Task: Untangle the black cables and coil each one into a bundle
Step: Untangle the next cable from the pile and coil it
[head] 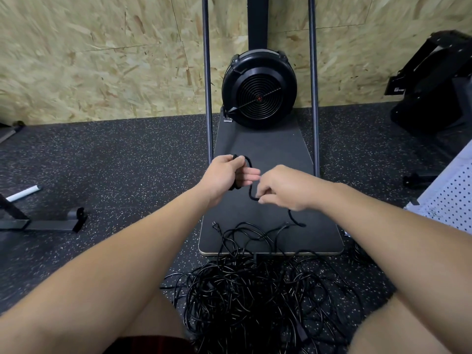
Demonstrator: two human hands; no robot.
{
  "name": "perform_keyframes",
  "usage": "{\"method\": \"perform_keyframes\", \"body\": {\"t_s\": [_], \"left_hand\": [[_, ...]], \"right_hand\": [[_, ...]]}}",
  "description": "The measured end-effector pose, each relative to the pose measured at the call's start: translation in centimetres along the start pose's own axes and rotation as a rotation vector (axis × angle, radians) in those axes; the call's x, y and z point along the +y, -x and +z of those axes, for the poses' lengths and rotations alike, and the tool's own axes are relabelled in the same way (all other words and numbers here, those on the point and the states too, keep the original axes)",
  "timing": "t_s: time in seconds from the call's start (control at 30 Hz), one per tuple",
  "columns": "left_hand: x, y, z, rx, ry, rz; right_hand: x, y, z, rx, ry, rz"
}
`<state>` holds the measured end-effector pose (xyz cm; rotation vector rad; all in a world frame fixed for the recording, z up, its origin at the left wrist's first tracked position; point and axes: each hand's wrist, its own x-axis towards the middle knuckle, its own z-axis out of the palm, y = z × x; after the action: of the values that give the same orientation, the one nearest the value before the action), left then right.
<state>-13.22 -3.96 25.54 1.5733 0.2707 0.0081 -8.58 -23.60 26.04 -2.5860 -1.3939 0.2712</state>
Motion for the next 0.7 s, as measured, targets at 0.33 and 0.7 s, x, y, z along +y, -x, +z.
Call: {"method": "perform_keyframes", "body": {"t_s": [0.33,0.7], "left_hand": [[1.5,1.8,1.5,-0.216,-0.143,0.083],[0.0,0.8,0.6,-0.231,-0.158,-0.045]], "right_hand": [[-0.9,0.6,-1.9,0.504,-0.147,-0.1],[0.9,0.7,-1.5,0.489,-0.142,0.093]]}}
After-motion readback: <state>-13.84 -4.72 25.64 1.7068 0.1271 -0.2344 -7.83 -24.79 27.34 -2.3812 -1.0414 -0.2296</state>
